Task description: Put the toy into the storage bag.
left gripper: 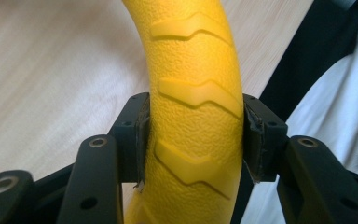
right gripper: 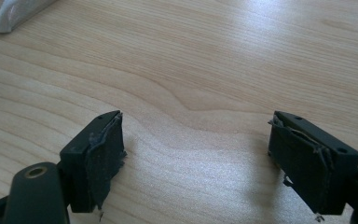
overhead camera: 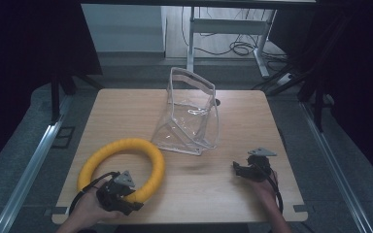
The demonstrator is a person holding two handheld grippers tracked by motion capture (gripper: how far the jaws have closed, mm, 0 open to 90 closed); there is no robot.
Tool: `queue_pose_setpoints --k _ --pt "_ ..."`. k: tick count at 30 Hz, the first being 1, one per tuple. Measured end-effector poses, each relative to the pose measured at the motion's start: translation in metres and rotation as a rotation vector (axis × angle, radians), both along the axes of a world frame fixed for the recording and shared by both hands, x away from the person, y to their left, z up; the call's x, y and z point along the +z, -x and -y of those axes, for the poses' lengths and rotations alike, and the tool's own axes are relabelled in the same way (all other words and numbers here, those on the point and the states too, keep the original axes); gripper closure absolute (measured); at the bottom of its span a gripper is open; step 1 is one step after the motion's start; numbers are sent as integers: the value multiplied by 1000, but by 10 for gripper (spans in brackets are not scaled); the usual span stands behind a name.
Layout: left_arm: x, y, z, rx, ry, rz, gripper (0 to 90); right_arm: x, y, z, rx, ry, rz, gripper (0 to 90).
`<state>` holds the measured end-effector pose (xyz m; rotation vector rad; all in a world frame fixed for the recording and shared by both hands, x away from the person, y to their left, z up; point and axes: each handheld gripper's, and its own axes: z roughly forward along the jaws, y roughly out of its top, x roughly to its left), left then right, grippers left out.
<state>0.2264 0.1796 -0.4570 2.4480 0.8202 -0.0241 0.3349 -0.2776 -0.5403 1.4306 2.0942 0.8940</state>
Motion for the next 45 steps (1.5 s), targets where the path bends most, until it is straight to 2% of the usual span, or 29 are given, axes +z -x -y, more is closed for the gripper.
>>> queue_pose_setpoints --k 5,6,7,8,11,13,17,19,20,21,22,26,28,30,31,34,35,36,38,39,43,44,45 --pt "17 -3 -16 18 101 20 499 0 0 0 -3 0 1 187" --pt "17 -3 -16 18 101 20 500 0 0 0 -3 0 1 187" --pt "22 -3 -21 23 130 28 501 0 0 0 -5 -1 1 187" --pt "22 -3 -21 23 130 28 502 0 0 0 -5 -1 1 187" --pt "30 -3 -28 47 185 43 504 0 0 0 -6 -3 2 189" --pt "31 -4 -30 49 191 47 505 0 0 0 -6 -3 2 190" --pt "36 -6 -34 79 235 68 506 0 0 0 -7 -3 2 193" --pt "37 -6 -35 82 242 71 506 0 0 0 -7 -3 3 193" --pt "39 -8 -37 99 266 77 507 0 0 0 -8 -3 3 193" --pt "39 -8 -37 99 266 77 507 0 0 0 -8 -3 3 193" --pt "41 -9 -40 117 291 86 508 0 0 0 -9 -3 3 193" --pt "47 -10 -45 149 307 123 508 0 0 1 -10 -3 3 194" --pt "51 -13 -50 177 333 149 509 0 0 0 -11 -3 3 195" --pt "53 -15 -54 192 369 153 510 0 0 1 -12 0 3 195" --pt "53 -15 -54 192 369 153 510 0 0 1 -12 0 3 195" --pt "57 -19 -61 218 430 162 510 0 0 1 -12 0 3 195" --pt "59 -23 -66 227 488 163 510 0 -1 1 -13 -3 4 195" --pt "59 -23 -66 227 488 163 510 0 -1 1 -13 -3 4 195" --pt "60 -27 -71 237 556 160 510 0 -1 1 -14 0 4 195" --pt "62 -30 -75 250 606 162 510 0 -1 1 -14 0 4 196" --pt "65 -34 -76 276 639 180 511 0 -1 1 -15 0 4 196" --pt "66 -35 -77 288 655 184 511 0 -1 1 -13 -1 4 196" --pt "67 -37 -79 309 696 190 511 0 -1 1 -15 -1 3 195"
